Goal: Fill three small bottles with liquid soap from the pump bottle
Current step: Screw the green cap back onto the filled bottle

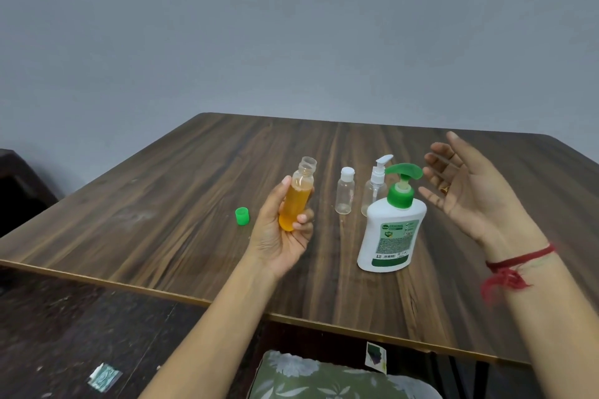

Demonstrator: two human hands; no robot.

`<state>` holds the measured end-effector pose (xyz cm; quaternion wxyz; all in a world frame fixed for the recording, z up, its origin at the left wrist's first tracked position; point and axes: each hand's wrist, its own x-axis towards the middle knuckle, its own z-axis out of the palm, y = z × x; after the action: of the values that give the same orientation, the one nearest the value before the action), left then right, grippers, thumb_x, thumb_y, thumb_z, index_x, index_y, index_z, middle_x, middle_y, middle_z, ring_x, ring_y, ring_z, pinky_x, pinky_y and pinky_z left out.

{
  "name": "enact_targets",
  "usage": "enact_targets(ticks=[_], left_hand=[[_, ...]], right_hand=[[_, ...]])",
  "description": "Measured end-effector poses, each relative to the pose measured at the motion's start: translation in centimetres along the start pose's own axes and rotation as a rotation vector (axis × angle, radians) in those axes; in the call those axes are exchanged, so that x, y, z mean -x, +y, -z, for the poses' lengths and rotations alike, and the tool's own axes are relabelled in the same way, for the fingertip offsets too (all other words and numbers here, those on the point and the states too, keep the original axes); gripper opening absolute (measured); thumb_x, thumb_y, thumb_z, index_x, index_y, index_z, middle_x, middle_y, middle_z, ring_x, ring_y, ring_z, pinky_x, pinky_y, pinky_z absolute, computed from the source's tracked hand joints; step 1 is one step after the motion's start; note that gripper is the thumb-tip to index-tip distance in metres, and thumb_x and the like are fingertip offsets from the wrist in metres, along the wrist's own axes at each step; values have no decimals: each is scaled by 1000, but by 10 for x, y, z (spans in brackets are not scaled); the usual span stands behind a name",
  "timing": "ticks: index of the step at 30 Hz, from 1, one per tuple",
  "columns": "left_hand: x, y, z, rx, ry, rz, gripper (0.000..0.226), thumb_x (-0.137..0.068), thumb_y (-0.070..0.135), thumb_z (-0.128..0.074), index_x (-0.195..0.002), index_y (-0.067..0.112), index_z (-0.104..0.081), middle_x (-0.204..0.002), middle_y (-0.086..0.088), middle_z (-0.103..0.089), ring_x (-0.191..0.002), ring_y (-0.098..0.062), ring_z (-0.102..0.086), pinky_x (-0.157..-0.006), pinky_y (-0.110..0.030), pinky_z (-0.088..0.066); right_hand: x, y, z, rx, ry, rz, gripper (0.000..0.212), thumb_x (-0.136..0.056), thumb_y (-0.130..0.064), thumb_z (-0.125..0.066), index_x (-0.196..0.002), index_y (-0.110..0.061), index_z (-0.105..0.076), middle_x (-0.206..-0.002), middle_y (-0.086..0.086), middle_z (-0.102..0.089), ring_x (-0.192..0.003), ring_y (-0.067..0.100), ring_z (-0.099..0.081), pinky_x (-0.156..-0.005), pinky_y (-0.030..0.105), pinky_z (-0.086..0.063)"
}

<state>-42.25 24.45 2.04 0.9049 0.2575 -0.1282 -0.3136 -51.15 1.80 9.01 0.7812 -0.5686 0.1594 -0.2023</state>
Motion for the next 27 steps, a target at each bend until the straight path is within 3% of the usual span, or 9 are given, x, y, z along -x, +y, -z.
enact_targets(ticks=[4,8,11,14,17,21,25,27], left_hand=[[-4,-13,-7,-82,87,57,44,-55,31,-89,-88,13,-66,-82,-3,-58,-41,-6,-52,-36,-12,-44],[-2,-15,-5,-50,153,44,32,-74,33,-76,-95,13,-61,-83,-3,-58,-42,-6,-52,-38,-11,-44],[8,-5,6,33,153,-20,27,-79,32,-65,-97,13,-59,-83,-2,-59,-42,-5,-52,-38,-10,-43],[20,15,19,83,150,-95,25,-83,33,-61,-97,14,-60,-81,-2,-62,-41,-3,-50,-37,-10,-42],[34,38,33,119,156,-169,25,-84,35,-63,-95,12,-63,-82,-4,-62,-44,-3,-52,-38,-9,-43],[51,64,47,121,227,-266,25,-84,35,-61,-95,12,-62,-80,-4,-61,-44,-4,-52,-38,-9,-43],[61,74,56,92,310,-316,29,-80,32,-65,-101,12,-62,-81,-4,-63,-47,-4,-54,-40,-9,-44],[64,76,59,87,344,-328,31,-80,30,-66,-105,11,-61,-84,-5,-64,-50,-5,-54,-42,-11,-46]], right_hand=[[3,3,-4,146,51,94,24,-85,-49,-58,-78,-28,-65,-83,-13,-62,-78,7,-54,-81,30,-38],[21,-5,-25,261,182,598,13,-90,-31,-61,-78,-26,-59,-81,-9,-56,-74,-1,-49,-73,17,-39],[47,-13,-54,336,107,883,9,-87,-28,-62,-80,-28,-57,-87,3,-57,-77,3,-52,-74,17,-41],[68,-1,-94,389,-38,970,11,-87,-22,-61,-78,-25,-56,-79,5,-57,-72,13,-54,-68,23,-42],[61,35,-134,508,-152,952,12,-89,-16,-62,-76,-16,-59,-74,1,-59,-70,14,-56,-62,23,-45],[9,99,-174,783,-248,642,2,-85,-17,-62,-85,-17,-64,-75,-7,-62,-68,5,-57,-68,23,-45],[-39,148,-196,1293,-446,410,34,-88,-22,-55,-122,-21,-59,-115,8,-65,-111,25,-58,-94,33,-45],[-46,157,-205,1392,-464,392,38,-91,-28,-50,-128,-22,-55,-126,11,-61,-118,29,-54,-96,35,-43]])
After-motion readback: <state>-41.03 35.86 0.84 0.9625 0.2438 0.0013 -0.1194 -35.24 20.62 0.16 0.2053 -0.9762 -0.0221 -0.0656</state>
